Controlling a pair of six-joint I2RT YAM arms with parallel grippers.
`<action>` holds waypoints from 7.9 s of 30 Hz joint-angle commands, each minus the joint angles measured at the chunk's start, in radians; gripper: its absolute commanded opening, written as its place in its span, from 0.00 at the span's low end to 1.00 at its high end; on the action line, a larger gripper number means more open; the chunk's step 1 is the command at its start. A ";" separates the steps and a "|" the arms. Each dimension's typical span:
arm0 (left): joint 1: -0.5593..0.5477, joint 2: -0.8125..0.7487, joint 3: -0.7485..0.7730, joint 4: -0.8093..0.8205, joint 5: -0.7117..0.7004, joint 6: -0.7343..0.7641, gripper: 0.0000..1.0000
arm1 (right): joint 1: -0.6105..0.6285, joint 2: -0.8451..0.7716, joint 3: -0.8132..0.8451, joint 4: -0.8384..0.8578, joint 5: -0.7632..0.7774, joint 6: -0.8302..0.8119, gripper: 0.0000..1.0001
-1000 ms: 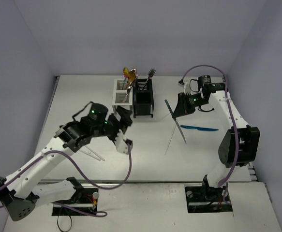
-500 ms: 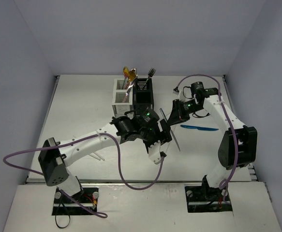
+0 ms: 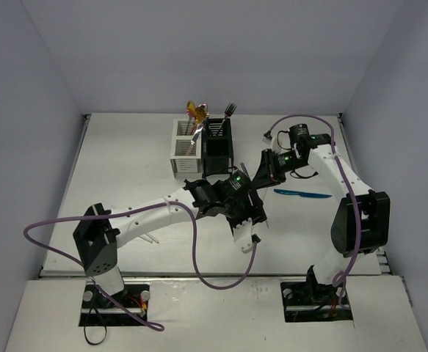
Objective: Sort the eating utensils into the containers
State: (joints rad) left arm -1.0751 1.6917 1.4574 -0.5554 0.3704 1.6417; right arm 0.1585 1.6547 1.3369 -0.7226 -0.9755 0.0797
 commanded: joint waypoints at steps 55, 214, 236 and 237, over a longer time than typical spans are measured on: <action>0.675 -0.236 0.169 0.434 0.118 -1.750 0.00 | -0.260 0.062 0.388 0.048 0.178 -0.193 0.98; -0.091 0.172 0.103 0.236 -0.039 -0.120 0.19 | -0.195 0.166 0.005 -0.202 -0.109 -0.316 0.00; -0.121 0.053 -0.032 0.289 -0.066 -0.079 0.00 | -0.196 0.159 -0.012 -0.212 -0.176 -0.322 0.76; -0.125 0.037 -0.040 0.282 -0.063 -0.083 0.00 | -0.196 0.158 -0.006 -0.212 -0.177 -0.317 0.77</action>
State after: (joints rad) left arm -1.1743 1.8566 1.4219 -0.3029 0.3011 1.5374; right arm -0.0387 1.8818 1.3107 -0.8814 -1.1004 -0.2456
